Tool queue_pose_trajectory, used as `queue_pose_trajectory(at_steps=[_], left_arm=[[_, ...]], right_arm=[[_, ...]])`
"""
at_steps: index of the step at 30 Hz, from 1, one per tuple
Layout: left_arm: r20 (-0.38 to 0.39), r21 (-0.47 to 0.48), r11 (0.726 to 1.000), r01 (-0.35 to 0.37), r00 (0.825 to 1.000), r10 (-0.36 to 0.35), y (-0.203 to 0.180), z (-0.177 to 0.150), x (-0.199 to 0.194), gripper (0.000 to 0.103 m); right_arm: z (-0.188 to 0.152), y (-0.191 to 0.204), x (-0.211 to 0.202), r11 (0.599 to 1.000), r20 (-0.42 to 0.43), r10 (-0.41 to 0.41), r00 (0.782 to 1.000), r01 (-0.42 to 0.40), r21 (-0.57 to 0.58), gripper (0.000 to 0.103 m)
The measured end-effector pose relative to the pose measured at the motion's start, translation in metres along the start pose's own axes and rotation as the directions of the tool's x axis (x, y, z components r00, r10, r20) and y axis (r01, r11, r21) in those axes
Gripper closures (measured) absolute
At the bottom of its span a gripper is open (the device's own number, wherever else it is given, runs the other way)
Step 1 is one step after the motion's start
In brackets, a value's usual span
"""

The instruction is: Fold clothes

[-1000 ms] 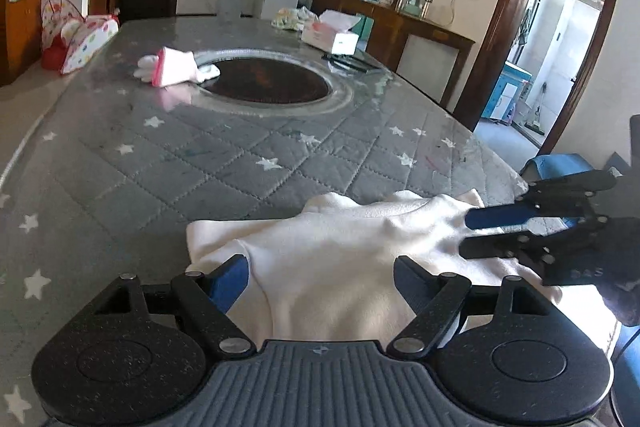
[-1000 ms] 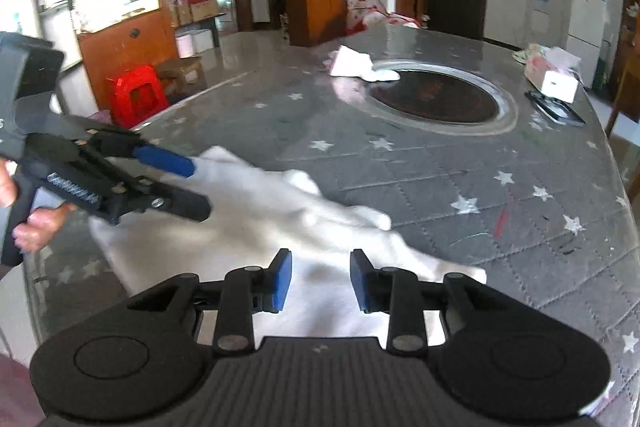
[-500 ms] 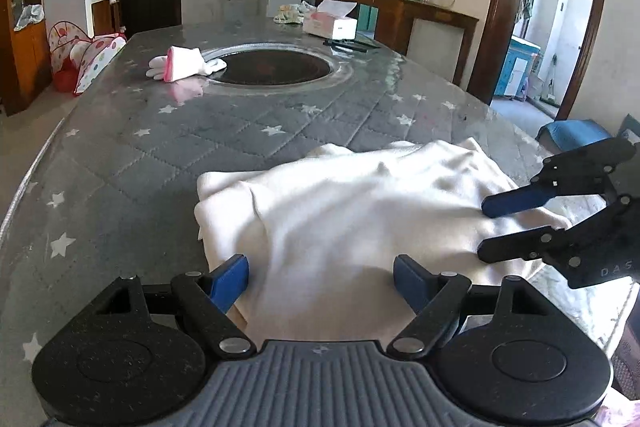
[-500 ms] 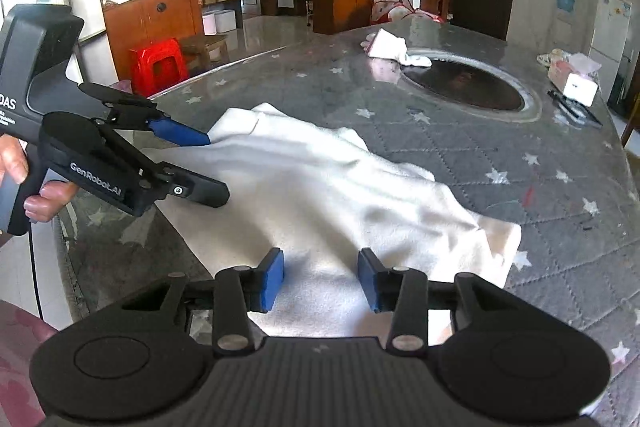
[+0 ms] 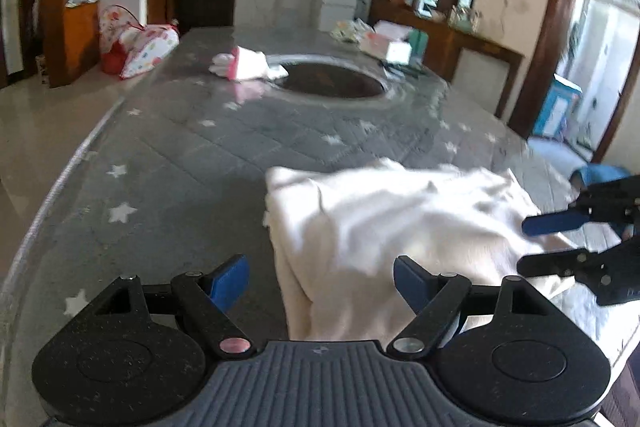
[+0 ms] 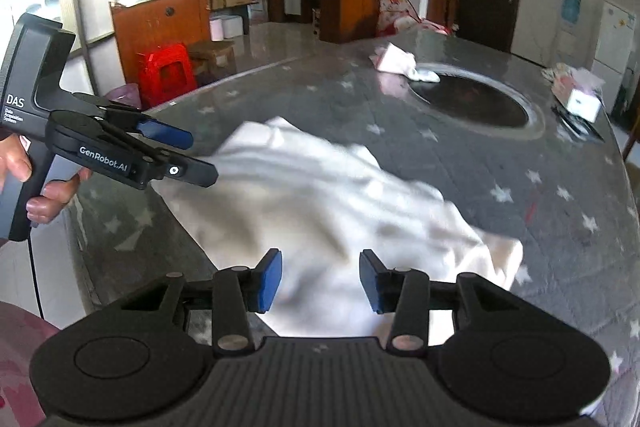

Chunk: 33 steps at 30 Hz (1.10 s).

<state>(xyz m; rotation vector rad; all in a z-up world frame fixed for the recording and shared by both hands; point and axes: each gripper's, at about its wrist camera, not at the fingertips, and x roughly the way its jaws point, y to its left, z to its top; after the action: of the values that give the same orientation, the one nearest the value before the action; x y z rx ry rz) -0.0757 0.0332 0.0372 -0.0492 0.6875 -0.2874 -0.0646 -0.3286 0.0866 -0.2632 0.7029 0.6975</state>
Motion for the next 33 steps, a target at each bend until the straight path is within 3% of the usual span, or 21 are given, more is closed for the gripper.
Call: queue_pose_trajectory(at_steps=[9, 16, 23, 33], left_arm=[[-0.038, -0.054, 0.998, -0.034, 0.999, 0.032, 0.015, -0.010, 0.006, 0.023], [-0.021, -0.072, 0.997, 0.004, 1.000, -0.005, 0.015, 0.001, 0.000, 0.023], [-0.069, -0.111, 0.994, 0.018, 0.997, -0.026, 0.021, 0.004, 0.006, 0.022], [-0.100, -0.201, 0.979, 0.006, 0.995, -0.027, 0.038, 0.022, 0.009, 0.020]], right_arm=[[0.003, 0.024, 0.028, 0.997, -0.028, 0.033, 0.999, -0.035, -0.068, 0.060], [0.021, 0.010, 0.027, 0.999, -0.001, 0.021, 1.000, -0.021, -0.040, 0.059], [0.017, 0.005, 0.037, 1.000, -0.025, 0.010, 1.000, -0.011, -0.026, 0.057], [0.036, 0.051, 0.031, 0.979, -0.024, 0.088, 0.996, -0.091, -0.184, 0.052]])
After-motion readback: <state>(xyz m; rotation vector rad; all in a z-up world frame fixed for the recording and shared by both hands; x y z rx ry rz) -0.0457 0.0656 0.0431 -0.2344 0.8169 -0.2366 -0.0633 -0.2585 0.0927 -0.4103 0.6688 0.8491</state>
